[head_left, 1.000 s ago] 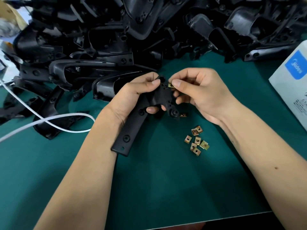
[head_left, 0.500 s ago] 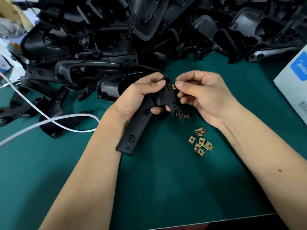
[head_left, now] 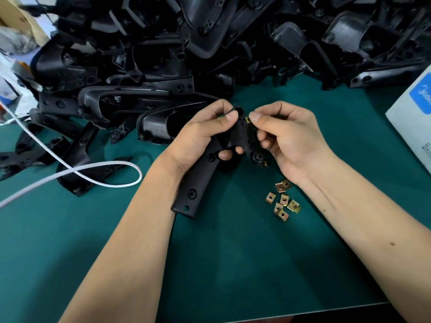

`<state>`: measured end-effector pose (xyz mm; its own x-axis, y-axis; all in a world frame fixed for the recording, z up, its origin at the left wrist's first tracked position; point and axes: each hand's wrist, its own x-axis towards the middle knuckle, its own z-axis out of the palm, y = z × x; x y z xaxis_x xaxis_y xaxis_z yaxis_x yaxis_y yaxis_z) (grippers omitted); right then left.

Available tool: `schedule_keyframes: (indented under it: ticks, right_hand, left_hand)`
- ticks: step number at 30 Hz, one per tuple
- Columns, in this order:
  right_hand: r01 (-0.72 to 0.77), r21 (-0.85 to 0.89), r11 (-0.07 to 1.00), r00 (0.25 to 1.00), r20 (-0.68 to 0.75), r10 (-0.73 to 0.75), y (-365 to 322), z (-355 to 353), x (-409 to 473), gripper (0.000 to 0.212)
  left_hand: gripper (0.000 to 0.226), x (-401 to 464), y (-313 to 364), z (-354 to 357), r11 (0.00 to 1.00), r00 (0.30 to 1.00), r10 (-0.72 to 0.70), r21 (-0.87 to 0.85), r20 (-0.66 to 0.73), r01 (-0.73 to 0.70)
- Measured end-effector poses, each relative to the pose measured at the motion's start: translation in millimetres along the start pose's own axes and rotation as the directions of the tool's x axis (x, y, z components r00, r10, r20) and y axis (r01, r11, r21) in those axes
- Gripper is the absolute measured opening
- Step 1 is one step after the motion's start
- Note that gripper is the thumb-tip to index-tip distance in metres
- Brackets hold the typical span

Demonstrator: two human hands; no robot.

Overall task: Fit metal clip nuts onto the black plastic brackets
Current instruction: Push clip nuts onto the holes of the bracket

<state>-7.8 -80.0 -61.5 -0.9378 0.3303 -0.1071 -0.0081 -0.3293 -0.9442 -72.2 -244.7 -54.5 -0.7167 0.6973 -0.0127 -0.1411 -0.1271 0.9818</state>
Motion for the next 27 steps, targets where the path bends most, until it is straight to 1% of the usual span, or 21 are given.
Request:
schedule_keyframes:
  ticks: [3, 8, 11, 14, 15, 16, 18, 19, 20, 22, 24, 25, 27]
  right_hand:
    - [0.013, -0.021, 1.0, 1.0, 0.017, -0.013, 2.3, 0.2, -1.6, 0.013]
    - [0.05, -0.11, 0.993, 0.999, 0.024, -0.048, 3.4, -4.0, 1.1, 0.011]
    - [0.118, -0.273, 0.955, 0.992, 0.065, -0.104, -0.1, -8.0, 6.6, 0.008]
    - [0.142, -0.386, 0.911, 0.986, 0.139, -0.095, -9.7, -18.0, 16.3, 0.007]
    - [0.151, -0.443, 0.884, 0.983, 0.159, -0.088, -13.0, -23.6, 19.4, 0.008]
    - [0.179, -0.538, 0.824, 0.977, 0.198, -0.083, -15.9, -29.6, 22.0, 0.011]
    - [0.273, -0.735, 0.621, 0.943, 0.334, -0.02, -21.4, -40.8, 24.1, 0.011]
    - [0.309, -0.781, 0.542, 0.918, 0.394, 0.046, -23.9, -44.7, 23.9, 0.01]
    - [0.323, -0.799, 0.507, 0.893, 0.435, 0.116, -26.6, -47.5, 22.8, 0.011]
    - [0.319, -0.806, 0.499, 0.854, 0.473, 0.218, -30.4, -49.8, 20.1, 0.019]
    - [0.369, -0.821, 0.435, 0.832, 0.501, 0.24, -30.4, -47.8, 18.2, 0.022]
    - [0.403, -0.826, 0.393, 0.825, 0.514, 0.234, -28.7, -45.7, 17.3, 0.02]
    - [0.438, -0.827, 0.353, 0.823, 0.527, 0.211, -24.6, -40.8, 15.6, 0.015]
  left_hand:
    - [0.013, 0.5, -1.0, 1.1, 1.0, 1.0, 0.016, 0.026, 0.007, -0.016]
    - [0.015, 2.5, -5.1, 3.5, 0.992, 0.998, 0.059, 0.108, -0.009, -0.058]
    - [0.007, 5.2, -7.6, 3.6, 0.991, 0.998, 0.058, 0.124, -0.02, -0.056]
    - [0.008, 8.3, -9.3, 2.9, 0.994, 0.999, 0.035, 0.1, -0.032, -0.032]
    - [0.01, 8.8, -8.8, 1.5, 0.996, 0.999, 0.03, 0.085, -0.04, -0.026]
    - [0.012, 9.0, -8.1, -0.8, 0.998, 0.998, 0.028, 0.061, -0.058, -0.025]
    - [0.016, 7.9, -6.5, -8.1, 1.0, 0.991, 0.024, 0.004, -0.128, -0.024]
    - [0.015, 6.8, -5.8, -12.3, 1.0, 0.986, 0.019, -0.013, -0.165, -0.022]
    - [0.013, 5.9, -5.4, -15.9, 1.0, 0.982, 0.014, -0.015, -0.188, -0.017]
    - [0.017, 3.9, -5.8, -20.9, 0.999, 0.982, 0.017, 0.031, -0.188, -0.011]
    - [0.026, 2.3, -6.1, -22.1, 0.993, 0.985, 0.04, 0.116, -0.168, -0.021]
    - [0.03, 1.8, -6.1, -22.0, 0.989, 0.986, 0.047, 0.148, -0.162, -0.023]
    - [0.039, 0.9, -6.0, -21.3, 0.985, 0.987, 0.042, 0.169, -0.155, -0.015]
